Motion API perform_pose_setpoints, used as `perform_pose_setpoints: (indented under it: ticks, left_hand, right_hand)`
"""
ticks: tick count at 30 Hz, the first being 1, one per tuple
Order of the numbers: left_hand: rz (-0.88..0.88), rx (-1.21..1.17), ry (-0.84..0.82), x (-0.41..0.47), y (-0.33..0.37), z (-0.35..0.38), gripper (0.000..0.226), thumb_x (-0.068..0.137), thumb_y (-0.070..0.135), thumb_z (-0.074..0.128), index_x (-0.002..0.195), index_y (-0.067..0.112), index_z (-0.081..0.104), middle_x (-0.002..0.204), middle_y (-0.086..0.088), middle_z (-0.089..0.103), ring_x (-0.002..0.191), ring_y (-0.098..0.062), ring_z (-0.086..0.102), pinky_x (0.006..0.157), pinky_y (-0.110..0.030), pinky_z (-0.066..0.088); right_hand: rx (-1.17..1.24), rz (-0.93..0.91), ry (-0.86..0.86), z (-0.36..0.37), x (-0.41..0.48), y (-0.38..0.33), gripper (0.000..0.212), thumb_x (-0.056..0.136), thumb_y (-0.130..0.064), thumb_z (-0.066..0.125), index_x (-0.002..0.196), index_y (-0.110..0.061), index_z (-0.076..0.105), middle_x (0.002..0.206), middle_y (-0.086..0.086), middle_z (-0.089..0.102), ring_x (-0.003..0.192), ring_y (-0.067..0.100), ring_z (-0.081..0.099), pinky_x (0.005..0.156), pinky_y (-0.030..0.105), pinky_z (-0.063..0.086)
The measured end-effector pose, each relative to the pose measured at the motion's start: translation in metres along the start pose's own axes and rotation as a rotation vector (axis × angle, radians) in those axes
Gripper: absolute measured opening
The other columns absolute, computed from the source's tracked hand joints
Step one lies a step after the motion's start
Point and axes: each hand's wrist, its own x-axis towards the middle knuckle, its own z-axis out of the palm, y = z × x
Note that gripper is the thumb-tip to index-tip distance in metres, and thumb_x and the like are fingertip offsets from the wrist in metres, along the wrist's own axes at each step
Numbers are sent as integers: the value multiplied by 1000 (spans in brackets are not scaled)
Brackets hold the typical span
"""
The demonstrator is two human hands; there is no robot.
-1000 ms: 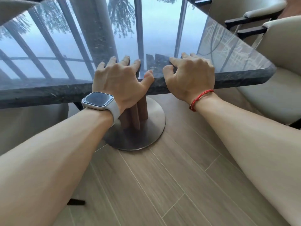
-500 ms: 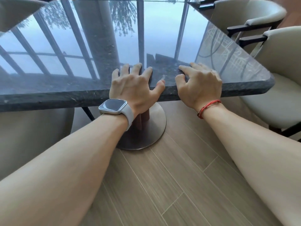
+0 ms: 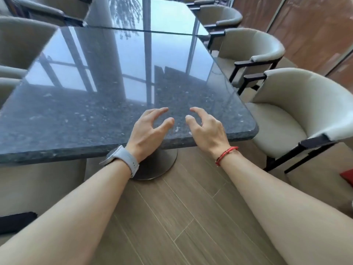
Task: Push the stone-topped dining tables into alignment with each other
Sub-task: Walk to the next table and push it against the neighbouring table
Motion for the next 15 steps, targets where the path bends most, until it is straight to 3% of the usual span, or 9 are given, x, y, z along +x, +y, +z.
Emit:
perform_pose_setpoints:
  ticks: [4, 8, 11, 15]
  left_hand:
    - [11, -175, 31, -24, 40, -32, 58, 88, 56, 54, 141, 31, 60, 143, 12, 56, 129, -7, 53, 107, -27, 41]
    - [42, -302, 63, -50, 81, -59, 48, 88, 50, 53, 133, 36, 62, 136, 14, 62, 121, 3, 58, 103, -24, 44]
    - [55, -370, 90, -74, 111, -77, 37, 89, 46, 52, 124, 41, 64, 126, 18, 66, 123, -5, 62, 109, -31, 47]
    - [58, -410, 127, -107, 141, -95, 43, 81, 62, 54, 121, 48, 65, 127, 17, 68, 122, -6, 63, 104, -36, 50]
  right_hand:
    - [105, -13, 14, -47, -25, -38, 44, 100, -50, 48, 142, -35, 53, 136, 3, 59, 122, 22, 56, 98, 34, 40]
    - [180, -32, 29, -89, -54, -66, 42, 102, -47, 48, 141, -34, 54, 128, -5, 63, 123, 16, 55, 97, 31, 39]
    - [235, -40, 19, -113, -74, -82, 40, 102, -47, 49, 140, -35, 55, 133, -2, 63, 123, 13, 54, 93, 29, 37]
    - [305, -71, 1, -138, -99, -98, 37, 102, -46, 49, 138, -37, 56, 129, -2, 63, 112, 8, 56, 91, 26, 38]
